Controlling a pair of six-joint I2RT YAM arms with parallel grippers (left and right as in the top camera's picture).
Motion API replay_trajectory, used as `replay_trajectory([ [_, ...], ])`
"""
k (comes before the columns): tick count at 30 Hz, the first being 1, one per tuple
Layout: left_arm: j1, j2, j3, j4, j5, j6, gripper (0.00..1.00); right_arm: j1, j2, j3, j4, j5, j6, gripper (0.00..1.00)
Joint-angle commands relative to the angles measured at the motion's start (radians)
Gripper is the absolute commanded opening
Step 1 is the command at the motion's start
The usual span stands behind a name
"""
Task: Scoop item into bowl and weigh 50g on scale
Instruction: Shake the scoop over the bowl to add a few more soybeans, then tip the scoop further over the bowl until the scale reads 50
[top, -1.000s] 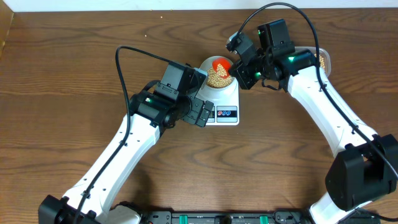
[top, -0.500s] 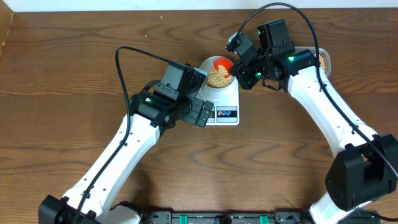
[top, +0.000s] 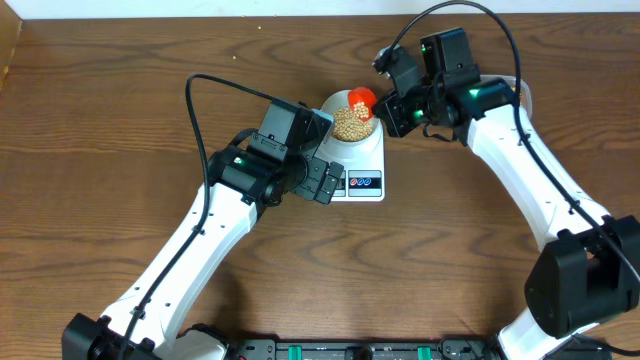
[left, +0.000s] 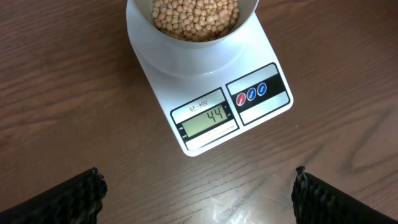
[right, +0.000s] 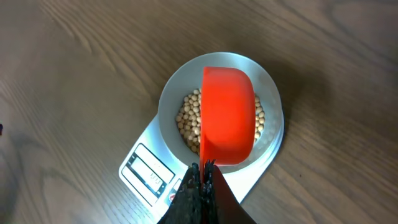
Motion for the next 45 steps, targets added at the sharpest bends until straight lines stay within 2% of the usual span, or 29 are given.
replay_trajectory([
  [1,0.002,-0.004,-0.003,-0.003,0.004,0.002,0.98,-0.016,-0.022,0.018,0.003,-0.043,0.044,0.01],
  [40,0.002,-0.004,-0.003,-0.003,0.003,0.002,0.98,-0.035,-0.022,0.018,0.003,-0.072,0.042,0.01],
  [45,0.002,-0.004,-0.003,-0.003,0.004,0.002,0.98,-0.034,-0.022,0.018,0.002,-0.068,0.009,0.01],
])
